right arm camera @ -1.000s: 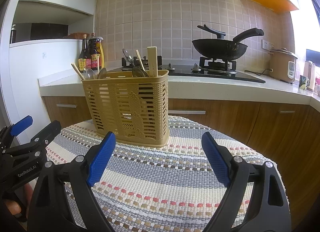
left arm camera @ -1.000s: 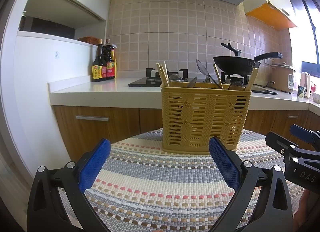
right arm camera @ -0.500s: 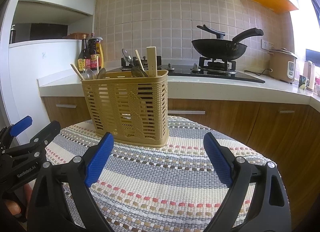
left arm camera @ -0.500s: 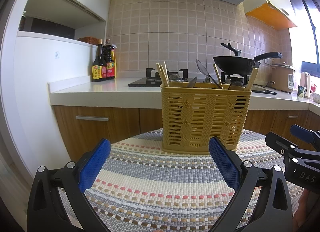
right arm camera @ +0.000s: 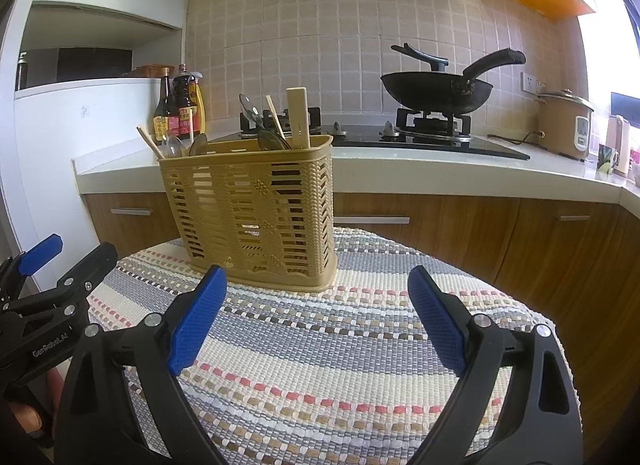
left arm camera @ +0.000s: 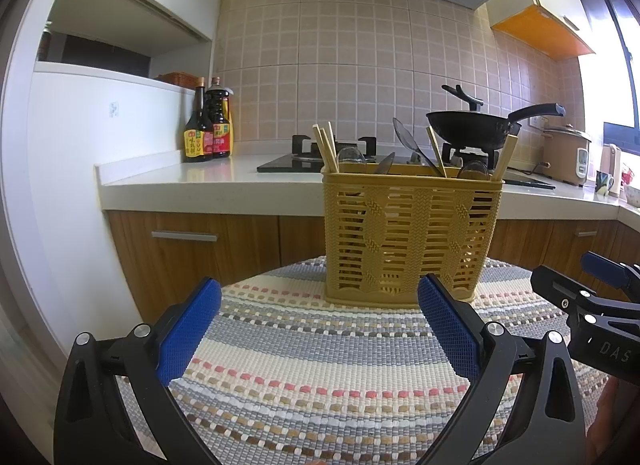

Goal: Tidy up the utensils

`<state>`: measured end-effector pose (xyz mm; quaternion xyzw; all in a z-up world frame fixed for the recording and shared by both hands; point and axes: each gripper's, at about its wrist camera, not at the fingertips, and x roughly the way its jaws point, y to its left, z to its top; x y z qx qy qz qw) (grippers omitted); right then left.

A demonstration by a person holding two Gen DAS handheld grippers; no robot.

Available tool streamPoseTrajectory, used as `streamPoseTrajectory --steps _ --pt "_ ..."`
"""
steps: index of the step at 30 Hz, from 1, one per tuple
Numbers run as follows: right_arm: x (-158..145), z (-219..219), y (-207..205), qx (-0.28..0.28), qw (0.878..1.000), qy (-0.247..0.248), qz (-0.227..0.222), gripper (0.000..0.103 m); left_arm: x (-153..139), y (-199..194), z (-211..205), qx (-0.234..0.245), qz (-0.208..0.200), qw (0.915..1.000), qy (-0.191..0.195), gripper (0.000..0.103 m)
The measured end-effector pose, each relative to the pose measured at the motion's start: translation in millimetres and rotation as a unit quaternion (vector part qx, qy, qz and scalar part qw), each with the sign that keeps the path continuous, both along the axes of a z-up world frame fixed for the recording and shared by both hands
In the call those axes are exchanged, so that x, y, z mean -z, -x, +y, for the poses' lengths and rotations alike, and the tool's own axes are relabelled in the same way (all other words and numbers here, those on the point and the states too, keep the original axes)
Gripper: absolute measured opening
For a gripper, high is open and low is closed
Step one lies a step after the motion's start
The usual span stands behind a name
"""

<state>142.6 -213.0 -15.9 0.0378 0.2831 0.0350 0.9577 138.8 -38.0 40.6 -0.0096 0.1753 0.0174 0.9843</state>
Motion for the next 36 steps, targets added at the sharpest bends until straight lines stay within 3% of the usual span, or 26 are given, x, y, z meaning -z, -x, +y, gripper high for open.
streamPoseTrajectory --steps 36 --pt "2.4 3.6 -1.3 0.0 1.0 0.003 0.009 0.089 0.8 0.2 -1.8 -0.001 -0.001 1.0 -0.005 0.095"
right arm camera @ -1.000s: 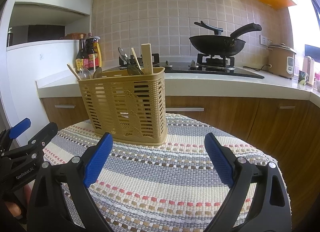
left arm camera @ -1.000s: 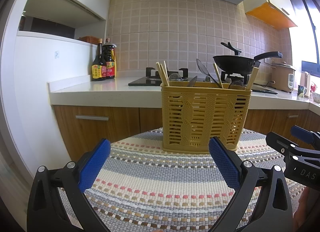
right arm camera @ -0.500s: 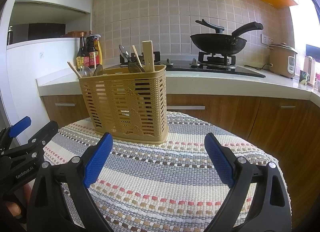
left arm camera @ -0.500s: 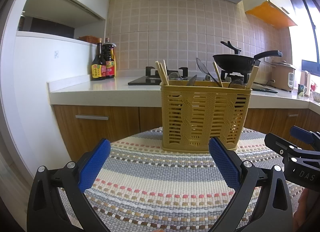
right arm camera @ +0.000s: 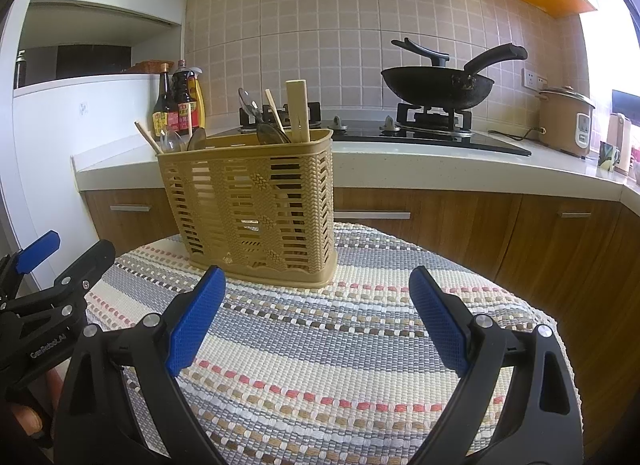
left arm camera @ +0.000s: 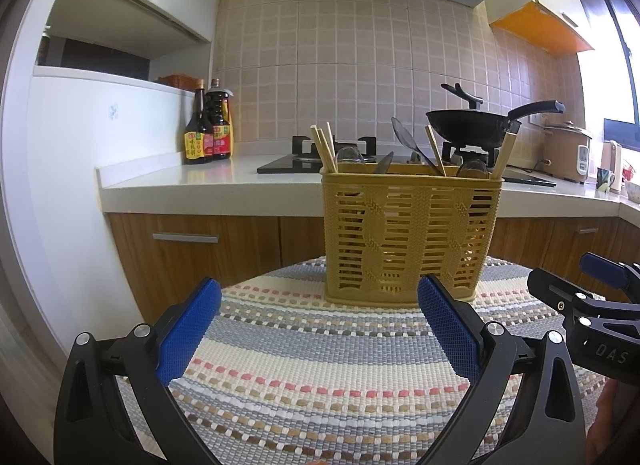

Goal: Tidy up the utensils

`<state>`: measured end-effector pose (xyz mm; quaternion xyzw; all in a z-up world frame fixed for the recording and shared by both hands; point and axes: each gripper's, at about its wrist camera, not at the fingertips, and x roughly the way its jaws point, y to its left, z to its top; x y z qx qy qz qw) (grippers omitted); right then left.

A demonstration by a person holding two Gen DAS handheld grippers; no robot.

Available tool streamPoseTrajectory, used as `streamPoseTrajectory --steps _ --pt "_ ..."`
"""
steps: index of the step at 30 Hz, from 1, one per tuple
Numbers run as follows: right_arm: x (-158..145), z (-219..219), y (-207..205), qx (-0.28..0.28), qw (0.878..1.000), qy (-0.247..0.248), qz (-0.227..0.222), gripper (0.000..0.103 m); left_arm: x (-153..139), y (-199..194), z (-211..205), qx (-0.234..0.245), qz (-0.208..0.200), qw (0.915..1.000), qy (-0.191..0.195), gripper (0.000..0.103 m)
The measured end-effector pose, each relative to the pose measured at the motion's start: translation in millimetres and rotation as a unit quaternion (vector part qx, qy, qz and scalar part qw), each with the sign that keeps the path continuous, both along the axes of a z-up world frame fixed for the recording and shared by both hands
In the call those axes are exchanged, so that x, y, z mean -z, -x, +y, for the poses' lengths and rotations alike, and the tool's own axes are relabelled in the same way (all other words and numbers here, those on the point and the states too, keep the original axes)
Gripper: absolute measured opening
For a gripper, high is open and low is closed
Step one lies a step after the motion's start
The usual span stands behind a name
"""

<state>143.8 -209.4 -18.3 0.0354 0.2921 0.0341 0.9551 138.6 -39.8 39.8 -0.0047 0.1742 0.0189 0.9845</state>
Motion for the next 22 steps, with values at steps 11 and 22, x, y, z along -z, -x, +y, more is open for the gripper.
streamPoseTrajectory --steps 11,22 --pt "0.7 0.4 -1.0 0.0 1.0 0.006 0.0 0.089 0.9 -0.2 4.7 0.005 0.001 0.9998 0.017 0.095" --pt "0.2 0.5 -1.3 0.0 1.0 0.006 -0.001 0.09 0.5 2.5 3.9 0.015 0.003 0.9997 0.021 0.096"
